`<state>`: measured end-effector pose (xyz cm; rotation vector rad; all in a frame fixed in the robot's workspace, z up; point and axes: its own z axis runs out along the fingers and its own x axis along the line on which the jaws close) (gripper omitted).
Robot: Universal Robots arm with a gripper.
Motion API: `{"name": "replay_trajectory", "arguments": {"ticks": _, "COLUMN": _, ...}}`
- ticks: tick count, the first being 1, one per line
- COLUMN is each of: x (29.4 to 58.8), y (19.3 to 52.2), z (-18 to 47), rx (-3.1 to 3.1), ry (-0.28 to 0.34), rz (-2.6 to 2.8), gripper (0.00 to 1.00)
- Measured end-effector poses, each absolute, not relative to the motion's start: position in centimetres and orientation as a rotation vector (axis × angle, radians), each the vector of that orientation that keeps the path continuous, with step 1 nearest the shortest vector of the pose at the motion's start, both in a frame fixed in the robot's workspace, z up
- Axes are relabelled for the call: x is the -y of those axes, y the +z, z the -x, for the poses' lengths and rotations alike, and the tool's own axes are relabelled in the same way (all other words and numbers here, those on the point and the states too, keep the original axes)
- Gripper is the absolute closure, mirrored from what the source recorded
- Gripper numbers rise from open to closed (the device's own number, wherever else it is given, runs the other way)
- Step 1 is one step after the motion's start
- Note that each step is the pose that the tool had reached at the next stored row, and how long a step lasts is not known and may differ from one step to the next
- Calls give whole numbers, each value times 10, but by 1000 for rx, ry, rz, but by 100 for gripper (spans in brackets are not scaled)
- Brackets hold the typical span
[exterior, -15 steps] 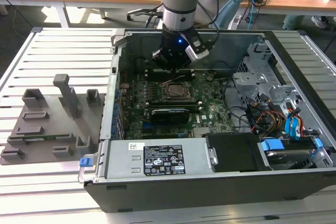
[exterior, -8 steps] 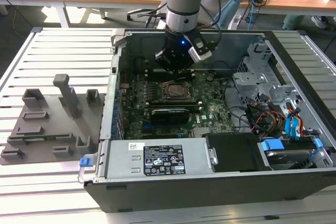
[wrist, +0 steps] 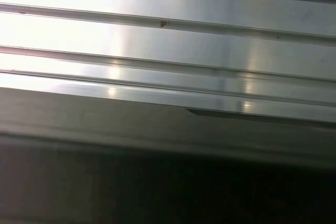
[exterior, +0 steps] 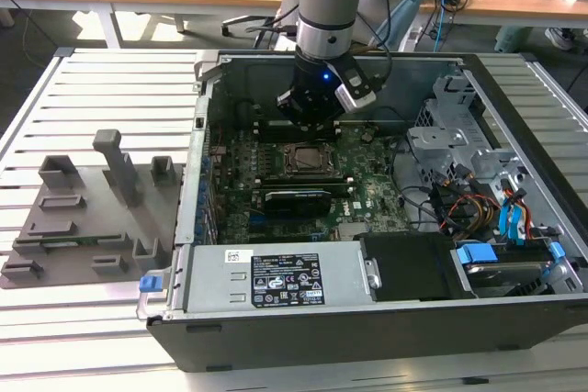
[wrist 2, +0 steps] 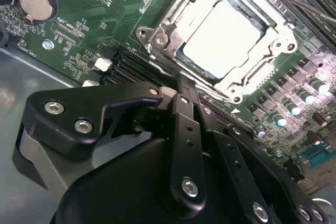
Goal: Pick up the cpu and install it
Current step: 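Install the first cpu locking lever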
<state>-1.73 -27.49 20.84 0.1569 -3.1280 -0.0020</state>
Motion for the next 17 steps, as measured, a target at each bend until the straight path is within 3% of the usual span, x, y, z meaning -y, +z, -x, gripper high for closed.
{"name": "replay_trajectory", "arguments": {"ticks": 17, "x": 277, "y": 204, "z": 12, "rx": 3129, "ry": 0, "rz": -116, "gripper": 89}}
